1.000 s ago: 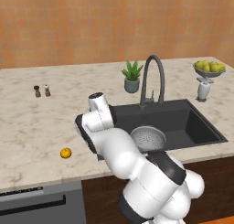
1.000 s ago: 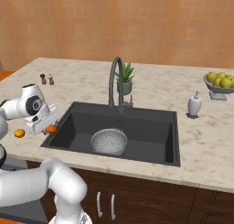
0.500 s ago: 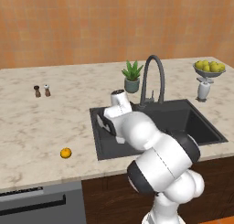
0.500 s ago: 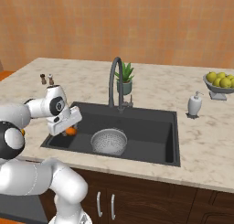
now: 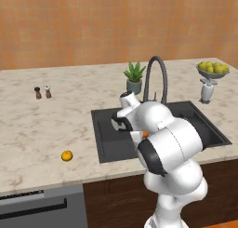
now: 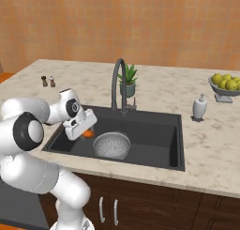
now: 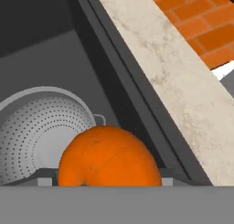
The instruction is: Put the colander in the sink, put the tangerine, orange in the colander, and turn on the sink faucet and pour water over the colander.
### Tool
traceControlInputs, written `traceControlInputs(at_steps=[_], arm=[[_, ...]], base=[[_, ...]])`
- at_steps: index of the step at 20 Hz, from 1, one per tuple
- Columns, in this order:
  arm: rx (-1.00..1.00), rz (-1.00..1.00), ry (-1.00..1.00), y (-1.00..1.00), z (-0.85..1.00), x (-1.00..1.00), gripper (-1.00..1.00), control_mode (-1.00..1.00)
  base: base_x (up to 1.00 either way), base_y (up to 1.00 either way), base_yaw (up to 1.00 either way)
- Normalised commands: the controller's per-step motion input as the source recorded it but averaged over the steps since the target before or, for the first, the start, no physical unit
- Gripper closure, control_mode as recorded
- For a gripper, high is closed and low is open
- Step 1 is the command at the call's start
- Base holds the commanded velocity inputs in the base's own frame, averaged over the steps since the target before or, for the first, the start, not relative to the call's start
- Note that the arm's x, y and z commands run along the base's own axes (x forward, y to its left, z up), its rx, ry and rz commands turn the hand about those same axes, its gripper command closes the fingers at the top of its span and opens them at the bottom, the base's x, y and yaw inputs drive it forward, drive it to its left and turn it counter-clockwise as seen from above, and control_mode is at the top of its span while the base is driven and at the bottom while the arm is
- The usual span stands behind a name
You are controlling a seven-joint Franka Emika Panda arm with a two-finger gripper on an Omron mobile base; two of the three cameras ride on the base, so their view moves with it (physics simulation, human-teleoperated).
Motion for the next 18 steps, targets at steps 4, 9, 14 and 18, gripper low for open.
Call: traceControlInputs(at_steps=[4, 9, 14, 18], arm=[[-0.02, 0.00, 0.02, -0.33, -0.15, 0.11, 1.00, -1.00], [0.00, 0.00, 0.00, -0.24, -0.22, 0.05, 1.00, -1.00], [0.00, 0.00, 0.00, -0.13, -0.19, 0.07, 1.00, -1.00], [0.00, 0.00, 0.00, -0.02, -0.15, 0.12, 1.00, -1.00]], base=[[0.00, 0.00, 0.00], [0.00, 0.00, 0.00], [0.00, 0.00, 0.00], [0.00, 0.00, 0.00]])
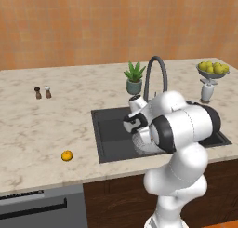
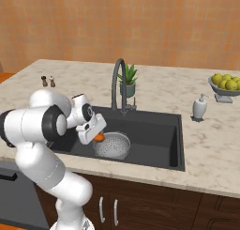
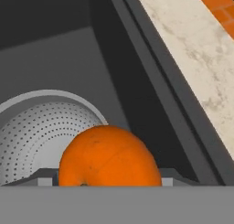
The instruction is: Put the colander in the sink, put the tangerine, orange in the colander, and turn on the sink faucet and pour water over the colander.
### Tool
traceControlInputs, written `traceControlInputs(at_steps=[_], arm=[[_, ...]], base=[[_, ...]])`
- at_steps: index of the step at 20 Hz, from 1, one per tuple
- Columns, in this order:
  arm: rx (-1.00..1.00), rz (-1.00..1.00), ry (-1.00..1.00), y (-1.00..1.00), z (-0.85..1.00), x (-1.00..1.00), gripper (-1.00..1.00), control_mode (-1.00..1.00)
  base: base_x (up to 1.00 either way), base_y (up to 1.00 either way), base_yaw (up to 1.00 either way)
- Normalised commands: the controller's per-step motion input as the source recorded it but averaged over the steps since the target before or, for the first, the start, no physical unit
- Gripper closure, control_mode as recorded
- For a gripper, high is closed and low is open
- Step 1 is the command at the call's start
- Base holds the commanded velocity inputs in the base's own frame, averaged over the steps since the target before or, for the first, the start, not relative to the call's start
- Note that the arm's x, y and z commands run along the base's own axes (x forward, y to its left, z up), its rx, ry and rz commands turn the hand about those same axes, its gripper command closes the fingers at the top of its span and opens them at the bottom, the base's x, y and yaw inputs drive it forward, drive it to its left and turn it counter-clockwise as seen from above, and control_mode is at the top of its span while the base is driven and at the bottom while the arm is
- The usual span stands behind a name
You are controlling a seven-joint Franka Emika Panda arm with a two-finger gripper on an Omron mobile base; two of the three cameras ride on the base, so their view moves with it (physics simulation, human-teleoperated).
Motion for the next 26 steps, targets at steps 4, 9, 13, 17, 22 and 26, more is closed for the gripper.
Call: traceControlInputs(at_steps=[4, 9, 13, 17, 22, 26], arm=[[-0.01, 0.00, 0.00, 0.00, -0.23, 0.05, 1.00, -1.00], [-0.04, 0.00, 0.00, 0.00, -0.27, 0.02, 1.00, -1.00], [-0.02, 0.00, 0.00, 0.00, -0.24, 0.11, 1.00, -1.00], [0.00, 0.00, 0.00, 0.00, -0.26, 0.13, 1.00, -1.00], [0.00, 0.00, 0.00, 0.00, -0.25, 0.14, 1.00, -1.00], [0.00, 0.00, 0.00, 0.00, -0.25, 0.17, 1.00, -1.00]], base=[[0.00, 0.00, 0.00], [0.00, 0.00, 0.00], [0.00, 0.00, 0.00], [0.00, 0.00, 0.00], [0.00, 0.00, 0.00], [0.00, 0.00, 0.00]])
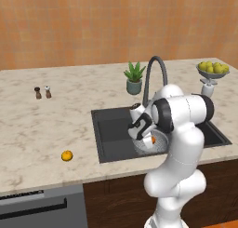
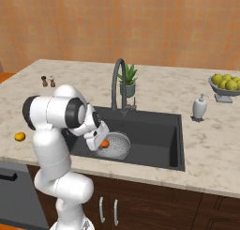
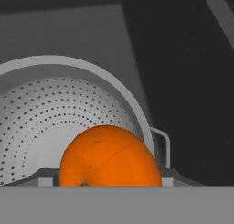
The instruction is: Put the colander in the sink, put the tangerine, orange in the colander, and turn on the sink faucet and pour water over the colander.
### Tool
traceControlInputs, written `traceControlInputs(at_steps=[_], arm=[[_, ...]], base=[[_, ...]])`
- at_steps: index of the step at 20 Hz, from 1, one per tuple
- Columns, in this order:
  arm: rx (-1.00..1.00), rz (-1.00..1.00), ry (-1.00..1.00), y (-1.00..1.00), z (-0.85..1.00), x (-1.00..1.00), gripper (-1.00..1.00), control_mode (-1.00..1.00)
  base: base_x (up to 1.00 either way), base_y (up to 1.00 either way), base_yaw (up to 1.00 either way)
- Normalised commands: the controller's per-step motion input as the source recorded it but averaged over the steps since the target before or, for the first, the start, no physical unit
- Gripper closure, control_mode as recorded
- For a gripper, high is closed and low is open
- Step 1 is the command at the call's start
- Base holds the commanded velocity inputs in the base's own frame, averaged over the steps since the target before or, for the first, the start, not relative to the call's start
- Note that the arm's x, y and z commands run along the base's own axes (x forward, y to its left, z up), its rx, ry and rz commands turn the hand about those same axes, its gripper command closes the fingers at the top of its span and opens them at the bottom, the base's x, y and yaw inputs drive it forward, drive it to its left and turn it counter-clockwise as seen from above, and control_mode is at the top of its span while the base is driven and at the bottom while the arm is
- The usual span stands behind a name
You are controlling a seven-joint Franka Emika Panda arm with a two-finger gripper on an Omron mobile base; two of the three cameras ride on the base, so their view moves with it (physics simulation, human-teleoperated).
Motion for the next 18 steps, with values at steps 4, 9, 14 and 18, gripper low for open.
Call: traceControlInputs(at_steps=[4, 9, 14, 18], arm=[[0.00, 0.00, 0.01, 0.00, -0.24, 0.21, 1.00, -1.00], [0.00, -0.03, 0.02, 0.00, -0.21, 0.10, 1.00, -1.00], [-0.01, -0.05, 0.04, 0.00, -0.24, 0.05, -1.00, -1.00], [0.00, -0.03, 0.04, -0.01, -0.22, 0.03, -1.00, -1.00]], base=[[0.00, 0.00, 0.00], [0.00, 0.00, 0.00], [0.00, 0.00, 0.00], [0.00, 0.00, 0.00]])
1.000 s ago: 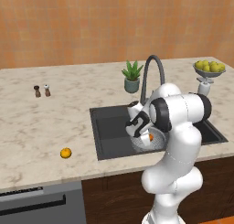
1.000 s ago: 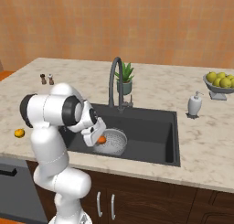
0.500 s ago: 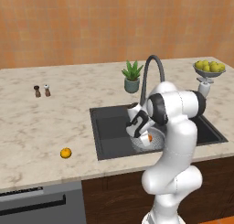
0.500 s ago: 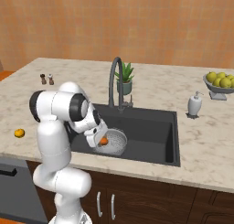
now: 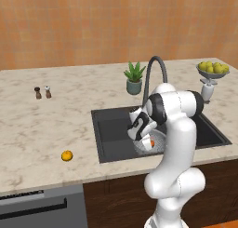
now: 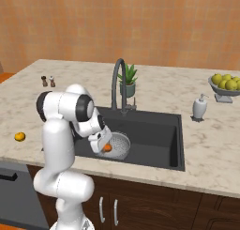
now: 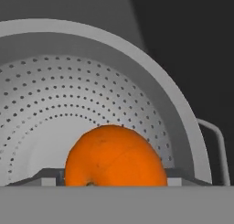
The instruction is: Put the colander in the sink, put the tangerine, orange in the colander, and turn on the sink faucet and pour water over the colander.
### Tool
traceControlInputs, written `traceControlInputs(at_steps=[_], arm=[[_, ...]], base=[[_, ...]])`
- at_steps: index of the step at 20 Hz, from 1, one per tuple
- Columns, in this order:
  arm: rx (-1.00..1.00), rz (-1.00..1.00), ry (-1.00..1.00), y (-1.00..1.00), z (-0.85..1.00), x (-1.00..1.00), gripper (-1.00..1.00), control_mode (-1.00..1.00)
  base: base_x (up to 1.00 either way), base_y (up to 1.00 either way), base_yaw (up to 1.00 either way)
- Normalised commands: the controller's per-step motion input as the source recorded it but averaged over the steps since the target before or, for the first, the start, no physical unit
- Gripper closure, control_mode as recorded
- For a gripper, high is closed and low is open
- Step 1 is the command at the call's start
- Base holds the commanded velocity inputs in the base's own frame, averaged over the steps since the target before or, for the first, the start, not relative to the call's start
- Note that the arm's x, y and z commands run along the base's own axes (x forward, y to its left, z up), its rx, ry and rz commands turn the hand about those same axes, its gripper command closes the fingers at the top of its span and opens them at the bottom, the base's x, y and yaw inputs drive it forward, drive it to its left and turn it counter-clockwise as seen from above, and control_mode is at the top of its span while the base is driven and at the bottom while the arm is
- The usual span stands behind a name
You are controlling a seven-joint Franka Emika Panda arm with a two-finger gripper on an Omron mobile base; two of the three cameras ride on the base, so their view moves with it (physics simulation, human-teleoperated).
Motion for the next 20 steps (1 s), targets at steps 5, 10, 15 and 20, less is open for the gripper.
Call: traceControlInputs(at_steps=[5, 10, 15, 20], arm=[[0.00, 0.00, 0.00, 0.00, -0.02, 0.01, -1.00, -1.00], [0.00, 0.00, -0.02, 0.10, 0.23, 0.02, -1.00, -1.00], [0.00, 0.00, -0.05, 0.41, 0.75, -0.18, -1.00, -1.00], [0.02, 0.00, -0.06, 0.42, 0.70, -0.65, -1.00, -1.00]], base=[[0.00, 0.00, 0.00], [0.00, 0.00, 0.00], [0.00, 0.00, 0.00], [0.00, 0.00, 0.00]])
